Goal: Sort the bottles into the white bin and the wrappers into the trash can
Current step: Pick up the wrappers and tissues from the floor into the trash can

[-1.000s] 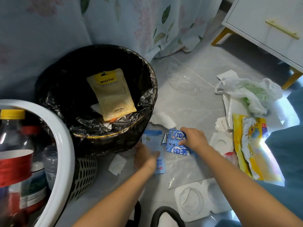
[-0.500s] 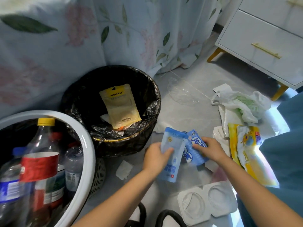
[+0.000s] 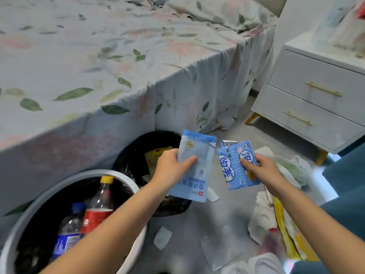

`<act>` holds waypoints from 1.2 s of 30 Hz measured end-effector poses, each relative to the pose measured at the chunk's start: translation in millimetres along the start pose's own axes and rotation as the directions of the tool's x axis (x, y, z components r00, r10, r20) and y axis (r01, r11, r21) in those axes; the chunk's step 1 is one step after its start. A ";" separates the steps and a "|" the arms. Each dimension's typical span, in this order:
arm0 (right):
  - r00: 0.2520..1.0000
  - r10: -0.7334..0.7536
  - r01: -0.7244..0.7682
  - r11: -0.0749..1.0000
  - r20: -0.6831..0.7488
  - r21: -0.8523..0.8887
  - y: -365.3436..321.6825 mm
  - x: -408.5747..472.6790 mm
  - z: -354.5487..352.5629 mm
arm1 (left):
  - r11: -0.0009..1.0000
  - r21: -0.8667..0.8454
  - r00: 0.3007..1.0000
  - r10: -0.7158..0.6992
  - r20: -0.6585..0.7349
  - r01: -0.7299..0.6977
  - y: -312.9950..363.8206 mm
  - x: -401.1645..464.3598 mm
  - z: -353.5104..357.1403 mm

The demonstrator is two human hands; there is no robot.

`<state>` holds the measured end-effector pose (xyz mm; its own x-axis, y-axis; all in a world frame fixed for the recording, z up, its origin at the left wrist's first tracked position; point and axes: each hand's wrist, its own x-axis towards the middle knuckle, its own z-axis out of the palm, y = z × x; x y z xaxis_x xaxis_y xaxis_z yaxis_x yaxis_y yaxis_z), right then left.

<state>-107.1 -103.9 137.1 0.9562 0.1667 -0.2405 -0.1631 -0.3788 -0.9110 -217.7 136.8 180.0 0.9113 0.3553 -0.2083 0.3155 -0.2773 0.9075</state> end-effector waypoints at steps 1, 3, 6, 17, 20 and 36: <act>1.000 -0.005 0.004 1.000 0.010 0.018 -12.7 3.2 2.1 | 0.999 -0.019 0.999 -0.038 0.015 0.038 -2.2 7.2 -12.5; 1.000 -0.001 0.000 0.999 0.027 0.045 -35.8 9.1 7.2 | 0.985 -0.079 0.986 -0.148 0.071 0.153 -9.8 22.9 -29.6; 0.996 -0.032 0.022 0.992 0.083 0.125 -63.7 17.0 19.1 | 0.917 -0.153 0.927 -0.350 0.137 0.369 -28.2 50.7 -38.5; 0.964 -0.119 0.107 0.992 0.236 0.063 -71.5 56.1 117.3 | 0.729 0.432 0.807 -0.591 0.006 0.531 -115.3 118.8 -6.8; 0.970 -0.101 0.084 0.993 0.223 0.087 -57.1 66.3 118.5 | 0.636 0.587 0.812 -0.580 -0.066 0.501 -121.7 131.7 -4.9; 0.980 -0.083 0.021 0.948 0.181 0.318 -41.8 80.1 107.0 | 0.326 0.945 0.956 -0.277 0.103 -0.007 -89.5 155.7 -4.1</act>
<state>-49.7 22.6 120.0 0.9066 0.3597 -0.2208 -0.2113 -0.0663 -0.9752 -105.2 220.6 67.9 0.8106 0.3246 -0.4874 0.3465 -0.9368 -0.0476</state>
